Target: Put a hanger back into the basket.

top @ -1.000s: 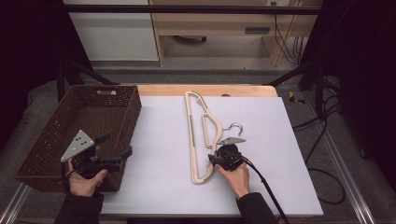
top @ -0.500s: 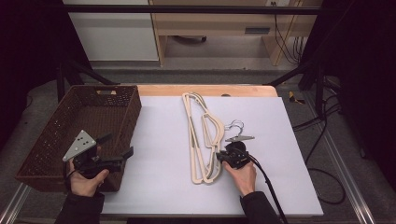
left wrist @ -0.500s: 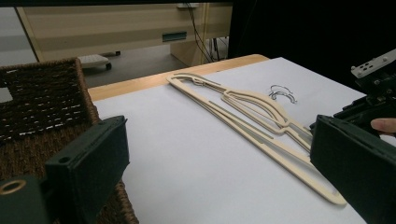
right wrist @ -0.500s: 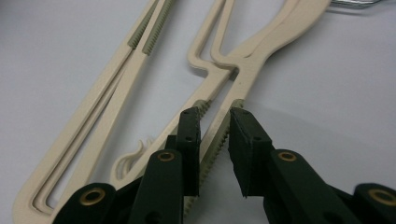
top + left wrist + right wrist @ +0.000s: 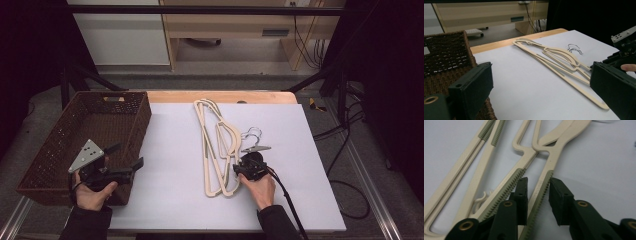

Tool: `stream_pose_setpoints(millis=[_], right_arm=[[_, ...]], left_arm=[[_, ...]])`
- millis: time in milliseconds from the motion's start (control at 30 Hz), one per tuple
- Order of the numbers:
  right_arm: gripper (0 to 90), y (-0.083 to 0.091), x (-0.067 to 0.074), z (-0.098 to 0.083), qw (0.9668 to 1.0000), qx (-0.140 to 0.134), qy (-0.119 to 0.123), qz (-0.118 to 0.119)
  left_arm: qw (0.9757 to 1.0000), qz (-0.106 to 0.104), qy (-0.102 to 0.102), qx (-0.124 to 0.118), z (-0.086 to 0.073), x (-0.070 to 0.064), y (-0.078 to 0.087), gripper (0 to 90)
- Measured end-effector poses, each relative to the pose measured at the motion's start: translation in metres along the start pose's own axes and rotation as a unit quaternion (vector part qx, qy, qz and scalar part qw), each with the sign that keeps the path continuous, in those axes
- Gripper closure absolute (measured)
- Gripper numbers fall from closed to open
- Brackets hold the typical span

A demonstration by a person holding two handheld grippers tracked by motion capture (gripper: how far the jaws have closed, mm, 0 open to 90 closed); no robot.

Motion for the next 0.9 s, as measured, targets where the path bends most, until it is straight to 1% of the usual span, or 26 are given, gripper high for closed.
stream_pose_setpoints(millis=[33,67,100,200,233,267,367,433,467,500,633,667,733,900], right_arm=[[69.6,0.000,0.000,0.000,1.0000,0.000,0.000,0.000],[70.4,0.000,-0.001,0.000,0.9999,0.004,-0.010,0.001],[70.4,0.000,-0.001,0.000,0.9999,0.004,-0.010,0.001],[71.8,0.001,-0.003,0.000,0.9993,0.009,-0.036,0.009],[72.4,0.001,-0.004,0.000,0.9990,0.011,-0.042,0.008],[74.6,0.002,-0.005,0.000,0.9984,0.012,-0.055,0.007],[78.7,0.005,-0.010,0.001,0.9982,0.007,-0.059,-0.006],[79.7,0.006,-0.012,0.001,0.9980,0.004,-0.062,-0.010],[79.7,0.006,-0.012,0.001,0.9980,0.004,-0.062,-0.010],[79.7,0.006,-0.013,0.000,0.9977,0.005,-0.067,0.001],[79.9,0.006,-0.012,0.001,0.9981,0.004,-0.061,-0.003],[79.9,0.007,-0.013,0.001,0.9985,0.001,-0.054,-0.004],[79.9,0.008,-0.013,0.001,0.9987,-0.001,-0.051,-0.006],[80.1,0.016,-0.015,0.004,0.9990,-0.023,-0.037,-0.002]], left_arm=[[1.0000,0.000,0.000,0.000,0.000,0.000,0.000,4.5],[1.0000,0.000,-0.001,0.002,0.000,-0.001,-0.001,4.5],[1.0000,0.000,-0.001,0.002,0.000,-0.001,-0.001,4.6],[1.0000,-0.001,0.000,0.001,0.000,-0.001,-0.001,4.5],[1.0000,-0.001,0.000,0.002,0.000,-0.002,-0.002,4.6],[1.0000,-0.001,0.000,0.002,-0.001,-0.002,-0.002,4.6],[1.0000,0.000,-0.002,0.006,-0.001,-0.001,-0.002,4.6],[1.0000,-0.001,-0.003,0.006,-0.001,-0.001,-0.002,4.6],[1.0000,-0.001,-0.003,0.006,-0.001,-0.001,-0.002,4.6],[1.0000,-0.001,-0.002,0.006,-0.001,-0.001,-0.002,4.6],[1.0000,0.000,-0.002,0.006,-0.001,-0.001,-0.002,4.6],[1.0000,0.000,-0.002,0.006,-0.001,-0.001,-0.002,4.7],[1.0000,0.000,-0.003,0.006,-0.001,-0.002,-0.002,4.7],[1.0000,0.000,0.000,0.006,-0.002,-0.003,-0.004,4.7]])
Point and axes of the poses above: each handheld gripper's, and its own axes: y roughly backward along the jaws, z roughly out of its top, x roughly to its left, the point moved 4 cm from there along -y, roughly forward along the jaws, and after that the axes turned 1 degree about -x, right-handed, at the moved point
